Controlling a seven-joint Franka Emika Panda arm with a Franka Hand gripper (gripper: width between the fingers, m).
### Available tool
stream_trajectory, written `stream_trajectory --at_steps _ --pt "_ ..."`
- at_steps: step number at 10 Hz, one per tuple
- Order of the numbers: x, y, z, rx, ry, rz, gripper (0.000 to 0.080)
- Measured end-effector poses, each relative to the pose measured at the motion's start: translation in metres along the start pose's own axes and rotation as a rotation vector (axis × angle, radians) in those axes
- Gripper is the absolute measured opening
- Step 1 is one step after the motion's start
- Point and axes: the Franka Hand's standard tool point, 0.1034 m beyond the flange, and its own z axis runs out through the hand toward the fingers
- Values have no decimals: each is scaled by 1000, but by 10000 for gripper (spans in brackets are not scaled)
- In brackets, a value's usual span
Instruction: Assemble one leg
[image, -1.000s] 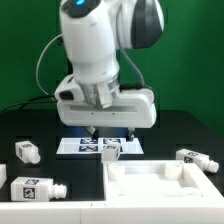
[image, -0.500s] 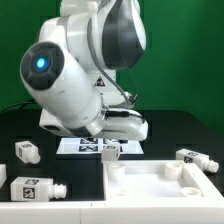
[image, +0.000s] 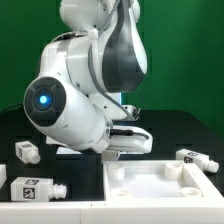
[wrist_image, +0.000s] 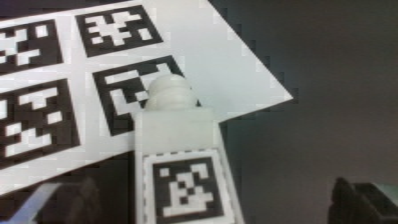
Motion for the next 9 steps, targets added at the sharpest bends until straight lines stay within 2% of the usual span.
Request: stream_trajectory --at_steps 3,4,5,6,7,9 --pt "3 -3 10 -12 0 -8 649" --pt "3 -3 10 -12 0 -9 524" --pt "3 -3 10 -13 0 -10 524" --pt "3 -4 10 -13 0 -11 386" --pt "2 -5 9 -15 1 -15 283" --pt "-10 -16 -9 -21 22 -44 284"
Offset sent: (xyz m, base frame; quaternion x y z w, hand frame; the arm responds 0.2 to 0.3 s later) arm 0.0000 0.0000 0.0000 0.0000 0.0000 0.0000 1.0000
